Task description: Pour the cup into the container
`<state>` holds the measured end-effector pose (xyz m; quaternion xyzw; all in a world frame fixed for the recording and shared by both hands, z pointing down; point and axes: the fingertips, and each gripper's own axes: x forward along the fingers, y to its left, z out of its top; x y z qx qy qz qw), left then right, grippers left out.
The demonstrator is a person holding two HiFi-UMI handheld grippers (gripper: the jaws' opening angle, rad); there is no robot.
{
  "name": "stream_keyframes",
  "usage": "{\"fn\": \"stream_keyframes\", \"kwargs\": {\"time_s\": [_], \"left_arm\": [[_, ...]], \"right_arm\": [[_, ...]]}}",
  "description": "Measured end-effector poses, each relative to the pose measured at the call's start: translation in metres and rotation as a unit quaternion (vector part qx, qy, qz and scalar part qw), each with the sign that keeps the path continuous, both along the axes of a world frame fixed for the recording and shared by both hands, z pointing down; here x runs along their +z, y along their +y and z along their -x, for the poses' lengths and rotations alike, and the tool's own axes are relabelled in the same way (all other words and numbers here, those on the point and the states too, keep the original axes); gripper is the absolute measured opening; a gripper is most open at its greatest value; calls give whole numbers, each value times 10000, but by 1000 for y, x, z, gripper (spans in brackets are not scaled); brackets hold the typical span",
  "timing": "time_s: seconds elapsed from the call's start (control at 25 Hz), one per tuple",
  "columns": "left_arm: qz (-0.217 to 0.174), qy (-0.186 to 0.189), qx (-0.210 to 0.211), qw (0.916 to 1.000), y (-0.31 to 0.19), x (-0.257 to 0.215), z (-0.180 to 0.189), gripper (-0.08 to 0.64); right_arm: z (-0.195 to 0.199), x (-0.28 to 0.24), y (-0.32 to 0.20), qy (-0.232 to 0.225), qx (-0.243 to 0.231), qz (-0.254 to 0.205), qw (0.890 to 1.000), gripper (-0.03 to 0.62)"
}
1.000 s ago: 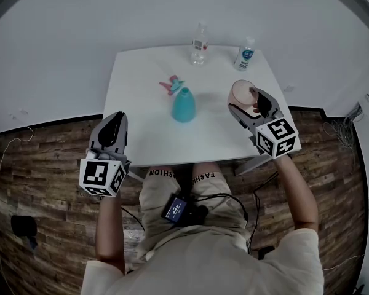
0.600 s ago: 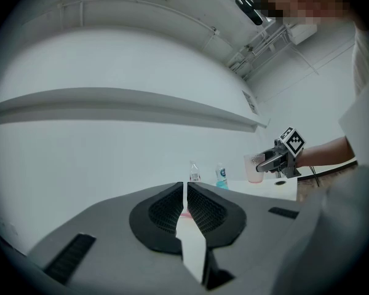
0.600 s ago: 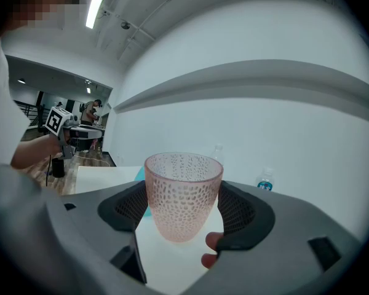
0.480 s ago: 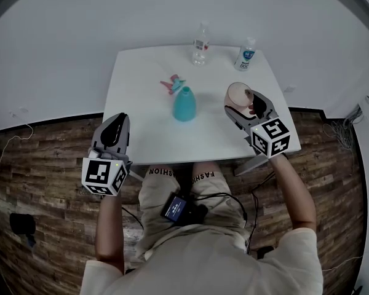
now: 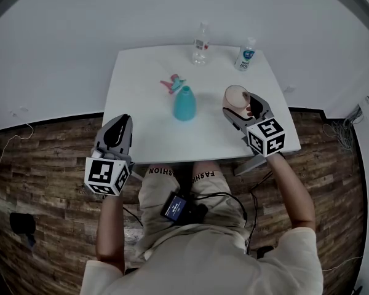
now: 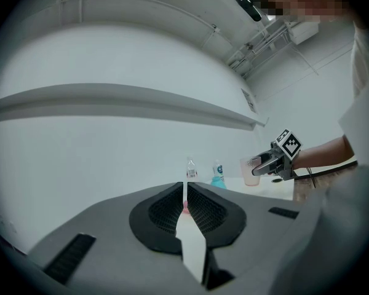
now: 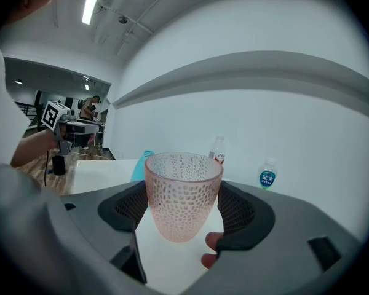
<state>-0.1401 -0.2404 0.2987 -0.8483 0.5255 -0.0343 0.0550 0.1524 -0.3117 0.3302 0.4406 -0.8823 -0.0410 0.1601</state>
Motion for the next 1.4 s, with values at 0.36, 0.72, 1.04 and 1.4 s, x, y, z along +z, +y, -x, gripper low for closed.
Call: {"fn": "stream_keyframes", "kwargs": {"time_s": [0.36,0.72,1.04,1.4], "left_arm": [[102,13,52,9999,1,8,-8,27],[242,47,125,9996,3,20,-18,27],[264,73,130,9995,3,22,-20,26],[314,71,160,9994,4,27,-24,26]], "right_arm": [[-3,14,-3,33,7,142,9999,357],[-3,31,-6,23,3,284,9996,357],[-3,41,-7,65,1,348,9994,357],[-2,49,-8,95,1,407,9991,357]]}}
